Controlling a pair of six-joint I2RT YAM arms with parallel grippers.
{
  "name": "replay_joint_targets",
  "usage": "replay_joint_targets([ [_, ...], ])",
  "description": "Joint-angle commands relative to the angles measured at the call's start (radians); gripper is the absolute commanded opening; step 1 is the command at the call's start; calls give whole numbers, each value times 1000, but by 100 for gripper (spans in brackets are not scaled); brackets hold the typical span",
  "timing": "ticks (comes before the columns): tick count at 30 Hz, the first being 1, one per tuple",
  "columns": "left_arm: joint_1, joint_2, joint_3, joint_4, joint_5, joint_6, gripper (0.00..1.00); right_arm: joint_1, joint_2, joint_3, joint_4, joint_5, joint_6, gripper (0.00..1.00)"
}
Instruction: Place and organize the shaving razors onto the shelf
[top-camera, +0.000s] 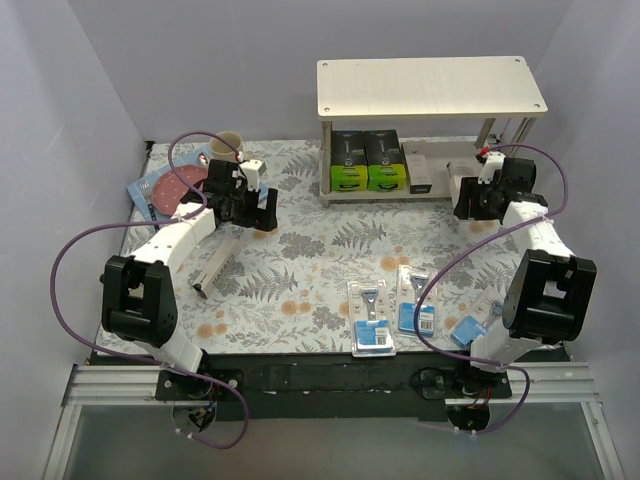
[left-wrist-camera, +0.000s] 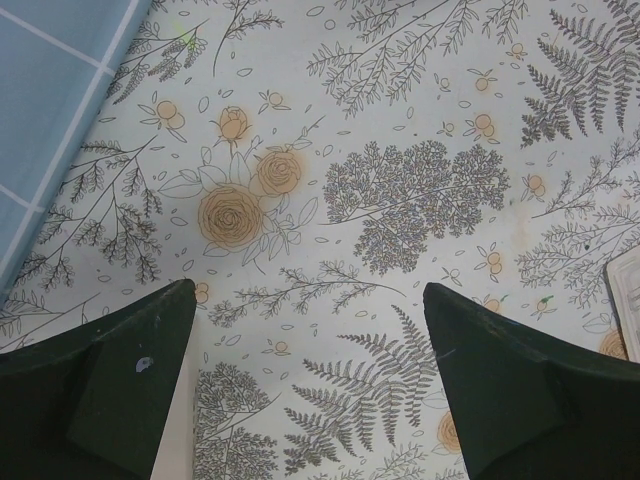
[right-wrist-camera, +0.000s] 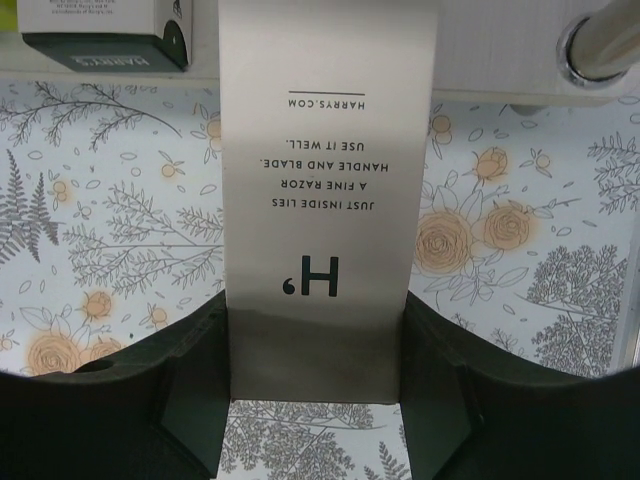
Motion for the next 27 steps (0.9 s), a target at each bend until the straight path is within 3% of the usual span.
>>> replay_joint_targets([
  [1,4,-4,18,-6,-15,3,98,0,36,76,99,-15,32,44],
  [17,4,25,29,-11,-35,15,98,0,158,159,102,-27,22,45],
  [27,4,25,15,1,-40,20,98,30,-88,-98,-77,-242,-354,45],
])
